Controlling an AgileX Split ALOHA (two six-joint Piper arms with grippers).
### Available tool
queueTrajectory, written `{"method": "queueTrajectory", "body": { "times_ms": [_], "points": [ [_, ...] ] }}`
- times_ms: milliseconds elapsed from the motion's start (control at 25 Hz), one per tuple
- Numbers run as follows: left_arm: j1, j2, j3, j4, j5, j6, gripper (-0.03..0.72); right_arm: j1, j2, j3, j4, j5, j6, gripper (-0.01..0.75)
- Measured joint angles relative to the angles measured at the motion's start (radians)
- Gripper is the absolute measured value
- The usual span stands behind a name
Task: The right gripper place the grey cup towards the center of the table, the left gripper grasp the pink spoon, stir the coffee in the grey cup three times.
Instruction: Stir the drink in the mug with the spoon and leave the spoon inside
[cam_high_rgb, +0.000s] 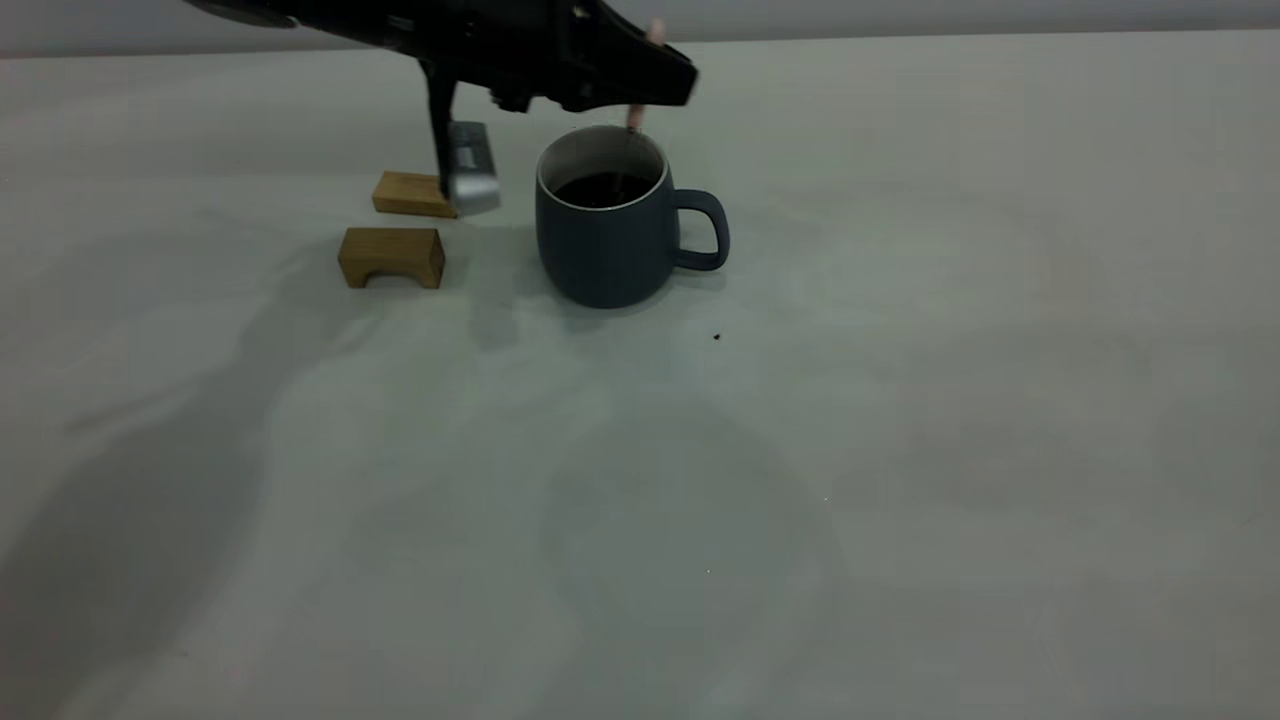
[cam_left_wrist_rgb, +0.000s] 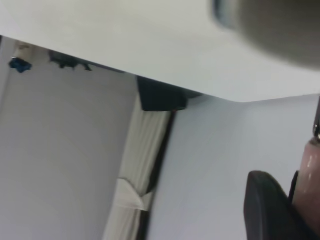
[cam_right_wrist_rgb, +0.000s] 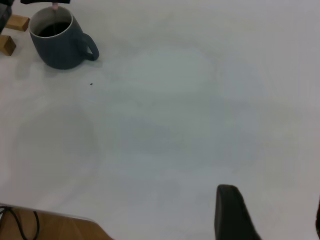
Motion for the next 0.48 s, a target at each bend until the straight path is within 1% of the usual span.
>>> {"method": "queueTrajectory", "body": {
  "times_ms": [120,200,400,480],
  "points": [
    [0.017,0.001,0.0,-0.008,-0.033,0.003,0.131,0.0,0.0,0.0,0.0,0.0,0.0,0.438],
    [0.016,0.004,0.0,-0.043,-0.045,0.02,0.131,0.0,0.0,0.0,0.0,0.0,0.0,0.438],
    [-0.012,0.037,-0.002,-0.184,-0.046,0.139,0.131,0.0,0.0,0.0,0.001,0.0,0.0,0.438],
    [-0.026,0.056,-0.003,-0.2,-0.046,0.193,0.131,0.0,0.0,0.0,0.001,0.0,0.0,0.438]
  ]
}}
